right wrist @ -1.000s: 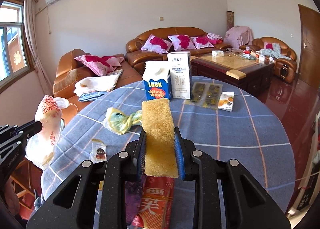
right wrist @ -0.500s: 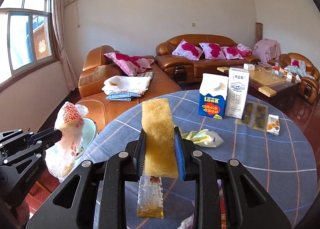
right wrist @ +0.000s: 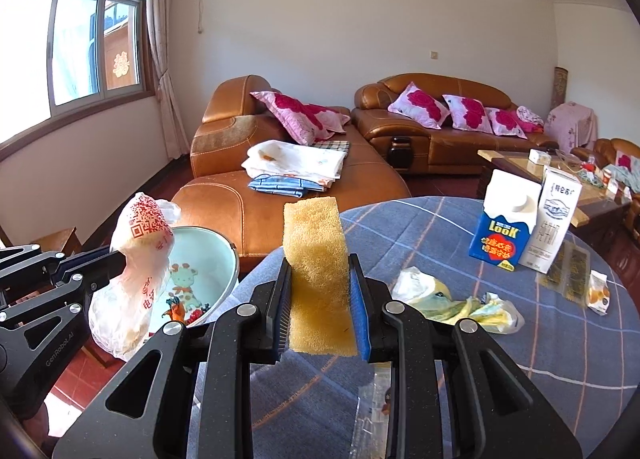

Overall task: Collect trash
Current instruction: 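Carry the white bag and yellow sponge over the light-blue bin with both tools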

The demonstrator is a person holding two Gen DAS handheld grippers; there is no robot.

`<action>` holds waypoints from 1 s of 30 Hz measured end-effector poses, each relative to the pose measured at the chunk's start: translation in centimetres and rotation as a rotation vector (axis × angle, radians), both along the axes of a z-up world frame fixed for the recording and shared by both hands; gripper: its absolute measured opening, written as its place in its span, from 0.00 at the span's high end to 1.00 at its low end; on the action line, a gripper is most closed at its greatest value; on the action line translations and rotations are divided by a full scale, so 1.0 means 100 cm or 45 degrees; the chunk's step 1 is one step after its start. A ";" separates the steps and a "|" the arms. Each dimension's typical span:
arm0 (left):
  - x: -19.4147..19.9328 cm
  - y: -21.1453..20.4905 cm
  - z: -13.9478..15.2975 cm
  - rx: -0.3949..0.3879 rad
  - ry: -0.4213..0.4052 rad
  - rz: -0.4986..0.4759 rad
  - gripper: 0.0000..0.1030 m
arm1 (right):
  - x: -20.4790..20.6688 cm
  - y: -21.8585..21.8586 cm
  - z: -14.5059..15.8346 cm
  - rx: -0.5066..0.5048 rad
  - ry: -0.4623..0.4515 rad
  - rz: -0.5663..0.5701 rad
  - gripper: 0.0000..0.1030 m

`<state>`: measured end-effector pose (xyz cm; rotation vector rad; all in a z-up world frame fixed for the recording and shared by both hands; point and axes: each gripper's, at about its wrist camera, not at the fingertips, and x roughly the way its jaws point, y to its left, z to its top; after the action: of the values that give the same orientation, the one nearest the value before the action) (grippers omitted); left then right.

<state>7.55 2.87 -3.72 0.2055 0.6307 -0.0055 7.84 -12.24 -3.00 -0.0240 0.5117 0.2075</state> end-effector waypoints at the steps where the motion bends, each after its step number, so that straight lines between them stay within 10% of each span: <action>1: 0.001 0.004 0.000 -0.001 0.000 0.012 0.94 | 0.002 0.003 0.000 -0.004 -0.001 0.012 0.74; 30: 0.025 0.082 0.004 0.043 0.016 0.307 0.94 | 0.055 0.081 -0.021 -0.088 0.006 0.276 0.74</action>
<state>10.08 11.10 -3.28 0.1608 0.6656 0.2364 13.39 -4.16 -5.06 -0.1464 0.5208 0.4015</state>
